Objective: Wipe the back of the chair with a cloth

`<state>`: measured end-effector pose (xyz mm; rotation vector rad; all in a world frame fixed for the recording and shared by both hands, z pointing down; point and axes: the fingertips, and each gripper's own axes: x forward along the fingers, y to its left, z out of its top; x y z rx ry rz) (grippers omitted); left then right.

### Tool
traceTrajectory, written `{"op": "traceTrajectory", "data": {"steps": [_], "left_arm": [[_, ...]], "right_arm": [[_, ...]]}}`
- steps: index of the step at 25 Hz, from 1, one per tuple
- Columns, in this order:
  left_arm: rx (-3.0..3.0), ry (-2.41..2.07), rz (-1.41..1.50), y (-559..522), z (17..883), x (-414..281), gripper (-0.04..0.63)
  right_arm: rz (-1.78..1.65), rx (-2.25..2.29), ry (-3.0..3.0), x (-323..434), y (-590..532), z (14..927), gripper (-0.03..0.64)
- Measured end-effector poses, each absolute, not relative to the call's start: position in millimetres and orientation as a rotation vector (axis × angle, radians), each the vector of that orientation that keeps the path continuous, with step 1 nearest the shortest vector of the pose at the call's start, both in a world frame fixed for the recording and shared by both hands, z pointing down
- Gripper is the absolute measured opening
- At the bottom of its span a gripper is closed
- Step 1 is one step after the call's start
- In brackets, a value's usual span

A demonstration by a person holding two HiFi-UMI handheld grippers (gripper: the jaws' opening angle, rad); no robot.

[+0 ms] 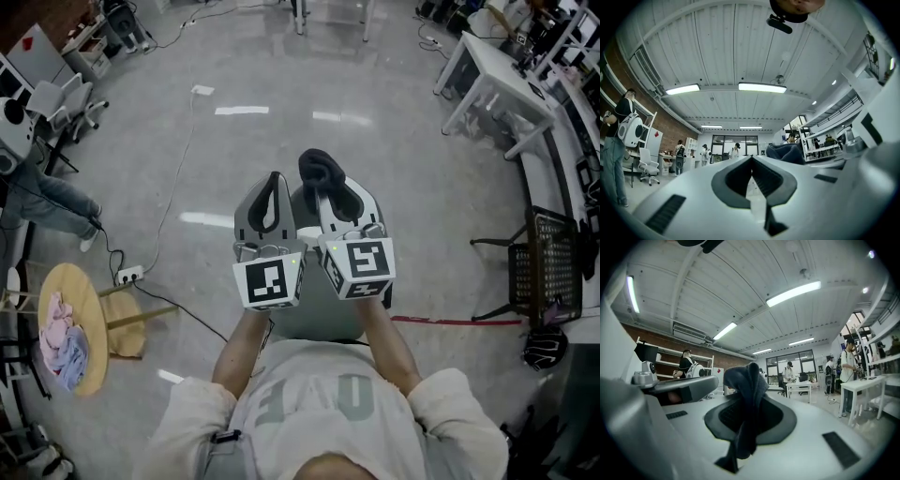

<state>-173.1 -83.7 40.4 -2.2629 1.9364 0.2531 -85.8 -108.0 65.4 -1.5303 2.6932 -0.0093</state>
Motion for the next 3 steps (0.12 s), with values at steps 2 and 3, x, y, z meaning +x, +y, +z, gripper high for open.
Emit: {"op": "traceTrajectory", "data": {"steps": [2,3], "left_arm": [[-2.263,1.938,0.251,-84.3,42.0,-173.1,0.014],[-2.263,1.940,0.250,-84.5,42.7,-173.8,0.015]], "right_arm": [[-0.012,-1.533,2.693,-84.5,-108.9,67.3,0.058],[-0.014,-1.534,2.693,-84.1,-109.4,68.3,0.058]]}}
